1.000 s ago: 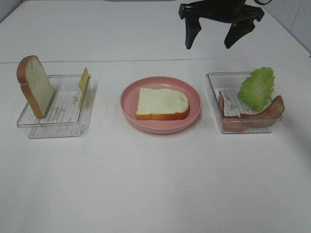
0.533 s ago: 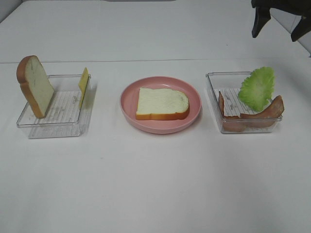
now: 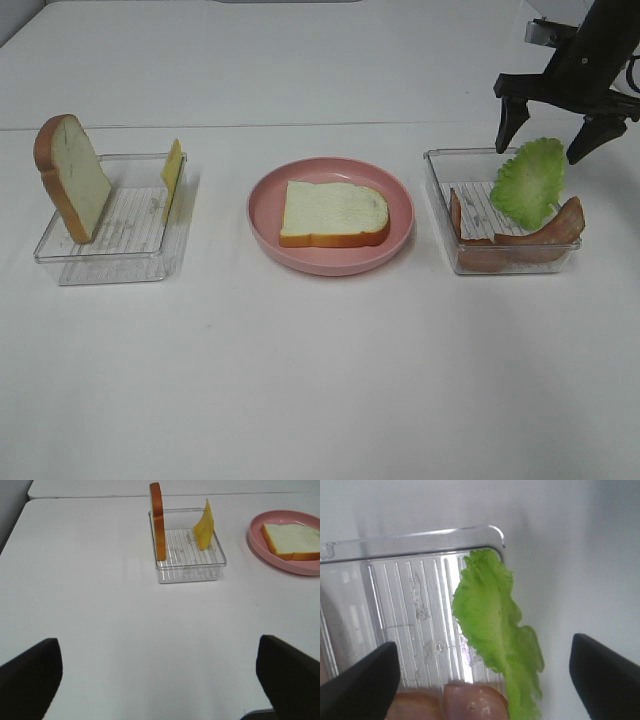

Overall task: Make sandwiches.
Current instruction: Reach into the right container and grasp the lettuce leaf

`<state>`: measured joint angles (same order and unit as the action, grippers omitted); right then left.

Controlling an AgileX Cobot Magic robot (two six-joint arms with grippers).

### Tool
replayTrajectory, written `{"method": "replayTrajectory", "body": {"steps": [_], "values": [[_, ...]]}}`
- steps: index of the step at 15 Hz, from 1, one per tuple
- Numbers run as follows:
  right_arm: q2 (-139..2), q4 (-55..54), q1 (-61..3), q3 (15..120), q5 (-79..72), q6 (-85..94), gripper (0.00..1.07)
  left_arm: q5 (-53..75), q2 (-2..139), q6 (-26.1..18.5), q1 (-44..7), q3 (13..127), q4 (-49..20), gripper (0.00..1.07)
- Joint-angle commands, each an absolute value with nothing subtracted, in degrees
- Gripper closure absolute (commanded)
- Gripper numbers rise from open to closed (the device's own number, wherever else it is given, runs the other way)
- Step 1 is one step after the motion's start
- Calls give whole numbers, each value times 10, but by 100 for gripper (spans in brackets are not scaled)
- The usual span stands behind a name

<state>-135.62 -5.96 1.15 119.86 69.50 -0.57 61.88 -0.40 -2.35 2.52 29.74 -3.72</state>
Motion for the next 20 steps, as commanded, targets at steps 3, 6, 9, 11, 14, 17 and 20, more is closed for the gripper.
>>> {"method": "replayTrajectory", "body": {"steps": [3,6,9,11,14,17,20], "values": [[-1367,-64,14,1201,733,-3,21,613,-12,-23,22,296,-41,9],[-1367,-64,14,1201,733,-3,31,613,-12,-23,22,296,-41,9],[-1367,-60,14,1201,732,-5,63,613,-12,-23,22,296,-41,9],[-1367,-58,13,1201,732,-4,65,613,-12,-23,22,296,-41,9],[-1367,-58,13,1201,732,-4,65,613,-12,-23,22,296,-41,9],[-1367,-40,13,1201,732,-4,92,613,-12,-23,22,296,-41,9],[-1367,-33,13,1201,733,-5,107,613,-12,-23,22,296,-41,9]]}}
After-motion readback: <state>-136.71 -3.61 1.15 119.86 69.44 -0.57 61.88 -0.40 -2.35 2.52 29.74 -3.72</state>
